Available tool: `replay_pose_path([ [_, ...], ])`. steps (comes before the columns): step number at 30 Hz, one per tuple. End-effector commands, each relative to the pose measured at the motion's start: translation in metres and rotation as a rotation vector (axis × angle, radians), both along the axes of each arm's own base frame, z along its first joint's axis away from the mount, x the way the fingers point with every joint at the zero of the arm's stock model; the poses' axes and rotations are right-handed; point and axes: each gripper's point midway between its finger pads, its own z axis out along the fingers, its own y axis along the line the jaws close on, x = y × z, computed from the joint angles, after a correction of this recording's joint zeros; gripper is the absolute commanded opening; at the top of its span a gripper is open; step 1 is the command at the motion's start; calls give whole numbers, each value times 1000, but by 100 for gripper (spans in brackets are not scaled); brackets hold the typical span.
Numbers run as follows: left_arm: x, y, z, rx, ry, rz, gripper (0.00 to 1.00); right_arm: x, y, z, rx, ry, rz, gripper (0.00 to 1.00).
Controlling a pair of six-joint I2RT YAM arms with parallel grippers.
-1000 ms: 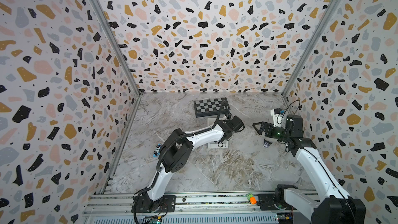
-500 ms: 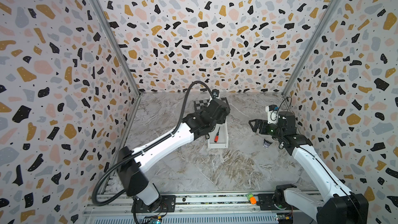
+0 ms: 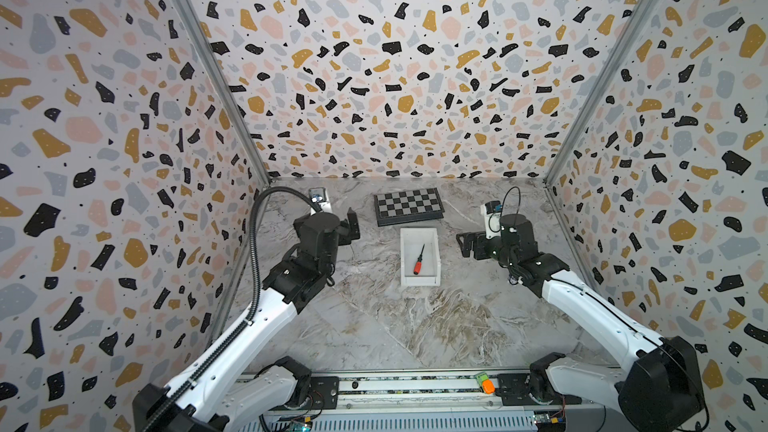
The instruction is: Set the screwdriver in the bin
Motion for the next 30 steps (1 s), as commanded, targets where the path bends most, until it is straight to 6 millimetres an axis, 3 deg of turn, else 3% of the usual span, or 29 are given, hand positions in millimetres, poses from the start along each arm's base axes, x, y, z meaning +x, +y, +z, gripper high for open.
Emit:
replay_pose_path([
  [1,3,20,14,-4,-102,25,100,13,17,30,-24,-133,-13,99],
  [4,2,44,0,36,-99,96,100,8,31,39,33,-193,69,99],
  [6,1,59,-10,53,-98,135,100,6,26,41,32,-221,84,99],
  [13,-2,85,-33,77,-228,181,100,9,-45,42,34,-282,-67,99],
  [20,-20,94,-77,95,-329,214,100,11,-129,31,-95,-360,-387,99],
  [24,-27,99,-101,104,-309,233,100,8,-143,21,-211,-381,-411,99],
  [30,-28,105,-129,134,-260,269,100,4,-135,0,-217,-474,-332,99],
])
